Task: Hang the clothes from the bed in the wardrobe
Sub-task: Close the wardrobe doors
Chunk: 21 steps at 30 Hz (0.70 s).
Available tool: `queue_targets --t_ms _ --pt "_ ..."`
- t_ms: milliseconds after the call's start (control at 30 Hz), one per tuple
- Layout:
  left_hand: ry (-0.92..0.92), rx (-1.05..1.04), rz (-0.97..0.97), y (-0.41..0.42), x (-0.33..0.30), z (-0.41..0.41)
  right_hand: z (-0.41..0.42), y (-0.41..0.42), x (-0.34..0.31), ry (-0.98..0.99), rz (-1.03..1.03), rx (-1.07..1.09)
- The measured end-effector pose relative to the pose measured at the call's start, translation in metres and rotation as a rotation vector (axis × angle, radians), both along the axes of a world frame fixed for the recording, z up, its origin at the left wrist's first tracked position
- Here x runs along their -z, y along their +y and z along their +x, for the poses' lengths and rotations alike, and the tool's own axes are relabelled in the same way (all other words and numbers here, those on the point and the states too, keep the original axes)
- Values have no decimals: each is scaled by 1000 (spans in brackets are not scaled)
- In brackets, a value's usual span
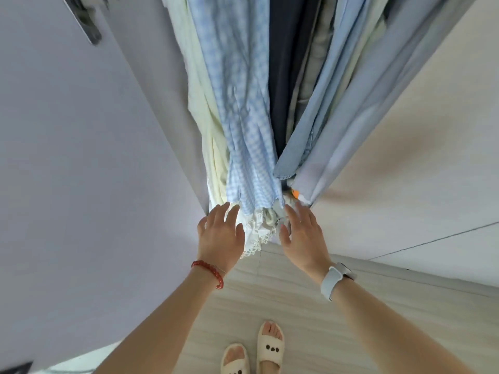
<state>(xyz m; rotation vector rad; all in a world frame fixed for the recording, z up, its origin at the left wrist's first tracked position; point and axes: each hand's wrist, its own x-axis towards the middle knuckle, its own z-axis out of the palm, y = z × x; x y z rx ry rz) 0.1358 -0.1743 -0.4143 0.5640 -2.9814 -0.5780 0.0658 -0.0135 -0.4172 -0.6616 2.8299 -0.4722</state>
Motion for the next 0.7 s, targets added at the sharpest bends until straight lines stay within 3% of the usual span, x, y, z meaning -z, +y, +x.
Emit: queue_targets --t_ms 200,300,433,600,700 --pt "278 72 -204 -3 -184 18 19 -14 -167 134 -256 -73" --pt "406 28 -353 -10 -274 33 28 -29 -242 258 -354 -186" --pt "706 -54 -576 -10 -381 75 47 -46 -321 349 -465 -321" --pt "942 -242 -877 -17 -474 138 83 -64 -397 441 -632 -487" --pt "967 -395 -973 -28 -510 165 103 -77 -438 534 -680 -567"
